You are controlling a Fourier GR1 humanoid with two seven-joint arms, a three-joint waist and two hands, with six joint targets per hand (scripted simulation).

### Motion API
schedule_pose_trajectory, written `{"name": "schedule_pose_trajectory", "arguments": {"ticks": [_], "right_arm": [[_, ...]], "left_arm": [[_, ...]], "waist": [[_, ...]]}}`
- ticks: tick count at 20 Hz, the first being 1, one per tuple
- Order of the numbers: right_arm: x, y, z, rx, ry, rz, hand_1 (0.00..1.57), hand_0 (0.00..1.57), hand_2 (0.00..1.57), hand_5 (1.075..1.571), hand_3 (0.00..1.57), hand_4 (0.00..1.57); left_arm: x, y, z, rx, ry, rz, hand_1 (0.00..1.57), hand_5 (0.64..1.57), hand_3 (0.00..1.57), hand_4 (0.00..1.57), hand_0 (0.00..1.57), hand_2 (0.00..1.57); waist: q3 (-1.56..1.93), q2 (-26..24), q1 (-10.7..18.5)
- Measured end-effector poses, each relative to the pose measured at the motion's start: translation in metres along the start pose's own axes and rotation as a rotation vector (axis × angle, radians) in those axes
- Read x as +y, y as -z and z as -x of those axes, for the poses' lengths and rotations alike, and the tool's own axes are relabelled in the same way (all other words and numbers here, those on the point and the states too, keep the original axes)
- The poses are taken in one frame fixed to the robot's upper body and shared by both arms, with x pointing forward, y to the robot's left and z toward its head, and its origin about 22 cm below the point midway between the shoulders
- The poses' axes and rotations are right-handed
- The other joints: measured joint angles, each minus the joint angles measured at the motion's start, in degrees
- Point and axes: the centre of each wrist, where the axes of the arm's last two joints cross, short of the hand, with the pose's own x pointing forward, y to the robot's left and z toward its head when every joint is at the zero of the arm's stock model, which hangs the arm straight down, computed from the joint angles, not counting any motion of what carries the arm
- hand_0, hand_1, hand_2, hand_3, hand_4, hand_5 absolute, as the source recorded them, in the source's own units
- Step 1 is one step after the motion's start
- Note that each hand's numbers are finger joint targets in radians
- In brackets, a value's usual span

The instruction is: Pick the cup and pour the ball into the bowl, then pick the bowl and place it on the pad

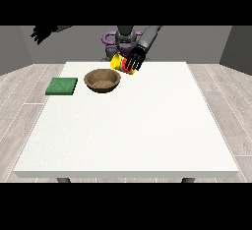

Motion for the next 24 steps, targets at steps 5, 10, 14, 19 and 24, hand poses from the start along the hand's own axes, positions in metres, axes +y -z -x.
{"name": "schedule_pose_trajectory", "arguments": {"ticks": [5, 10, 14, 19, 24], "right_arm": [[-0.007, 0.004, 0.008, 0.031, 0.003, -0.012, 0.00, 0.00, 0.00, 1.554, 0.13, 0.69], [0.000, 0.010, 0.015, 0.035, 0.012, -0.024, 0.00, 0.00, 0.00, 1.555, 0.29, 0.70], [0.014, 0.023, 0.014, 0.039, 0.018, -0.045, 0.00, 0.00, 0.00, 1.553, 0.31, 0.69], [0.021, 0.032, 0.018, 0.036, 0.027, -0.055, 0.00, 0.00, 0.00, 1.552, 0.34, 0.69], [0.029, 0.035, 0.023, 0.063, 0.024, -0.051, 0.00, 0.00, 0.00, 1.553, 0.18, 0.74]], "left_arm": [[0.010, 0.016, -0.038, -0.038, 0.198, 0.041, 1.35, 1.563, 1.57, 1.36, 1.35, 1.57], [0.017, 0.027, -0.058, -0.071, 0.456, 0.008, 1.45, 1.569, 1.57, 1.09, 1.45, 1.57], [0.026, 0.034, -0.077, -0.088, 0.639, 0.001, 0.61, 1.571, 1.54, 1.03, 0.61, 1.49], [0.024, 0.023, -0.097, -0.138, 0.779, 0.034, 0.19, 1.569, 1.57, 1.11, 0.19, 1.25], [0.024, 0.008, -0.116, -0.181, 0.835, 0.093, 0.00, 1.571, 1.54, 1.11, 0.00, 1.10]], "waist": [[-0.01, -1.7, 0.1], [-0.05, -1.8, -0.6], [-0.08, -2.1, -1.9], [-0.11, -1.7, -2.5], [-0.15, -3.6, -2.0]]}}
